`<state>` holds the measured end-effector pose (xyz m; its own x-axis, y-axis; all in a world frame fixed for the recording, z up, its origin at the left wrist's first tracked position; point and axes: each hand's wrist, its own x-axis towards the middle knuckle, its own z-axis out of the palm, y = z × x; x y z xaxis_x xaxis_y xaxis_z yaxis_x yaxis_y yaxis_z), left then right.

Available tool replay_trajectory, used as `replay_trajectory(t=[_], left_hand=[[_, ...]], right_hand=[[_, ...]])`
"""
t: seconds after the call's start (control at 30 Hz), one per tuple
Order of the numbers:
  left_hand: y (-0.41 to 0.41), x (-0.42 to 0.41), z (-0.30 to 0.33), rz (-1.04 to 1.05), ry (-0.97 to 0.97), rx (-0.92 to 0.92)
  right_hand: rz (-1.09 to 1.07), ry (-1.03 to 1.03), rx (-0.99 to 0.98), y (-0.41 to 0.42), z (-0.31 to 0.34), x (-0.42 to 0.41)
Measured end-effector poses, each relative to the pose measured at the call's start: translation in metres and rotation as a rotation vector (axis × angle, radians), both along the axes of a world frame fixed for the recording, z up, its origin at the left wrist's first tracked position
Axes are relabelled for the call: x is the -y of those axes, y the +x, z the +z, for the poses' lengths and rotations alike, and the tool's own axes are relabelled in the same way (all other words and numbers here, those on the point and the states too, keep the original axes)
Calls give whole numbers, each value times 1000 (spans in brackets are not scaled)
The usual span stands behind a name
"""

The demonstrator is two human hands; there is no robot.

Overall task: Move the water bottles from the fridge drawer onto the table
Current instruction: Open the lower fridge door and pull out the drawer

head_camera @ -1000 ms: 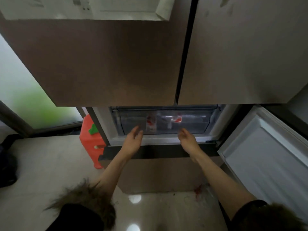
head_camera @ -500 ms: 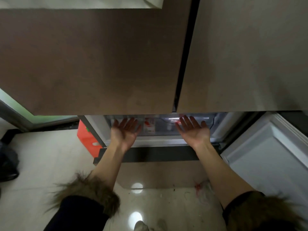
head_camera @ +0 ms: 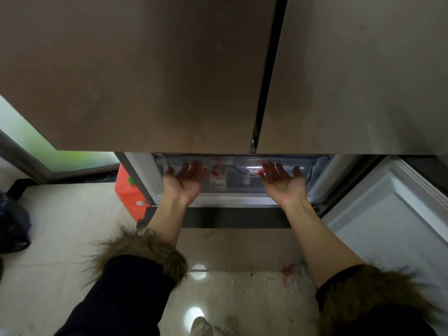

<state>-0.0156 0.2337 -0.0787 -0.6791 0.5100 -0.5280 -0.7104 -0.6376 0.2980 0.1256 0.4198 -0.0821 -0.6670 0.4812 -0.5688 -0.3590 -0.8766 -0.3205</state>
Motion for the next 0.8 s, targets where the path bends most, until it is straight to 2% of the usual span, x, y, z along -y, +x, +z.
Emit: replay_trajectory(t=[0.43, 0.8], left_hand=[[12, 14, -7, -20, -79, 21], [35, 31, -4, -76, -203, -51]], right_hand=[[20, 47, 65, 14, 1, 10], [48, 54, 136, 31, 0, 22]])
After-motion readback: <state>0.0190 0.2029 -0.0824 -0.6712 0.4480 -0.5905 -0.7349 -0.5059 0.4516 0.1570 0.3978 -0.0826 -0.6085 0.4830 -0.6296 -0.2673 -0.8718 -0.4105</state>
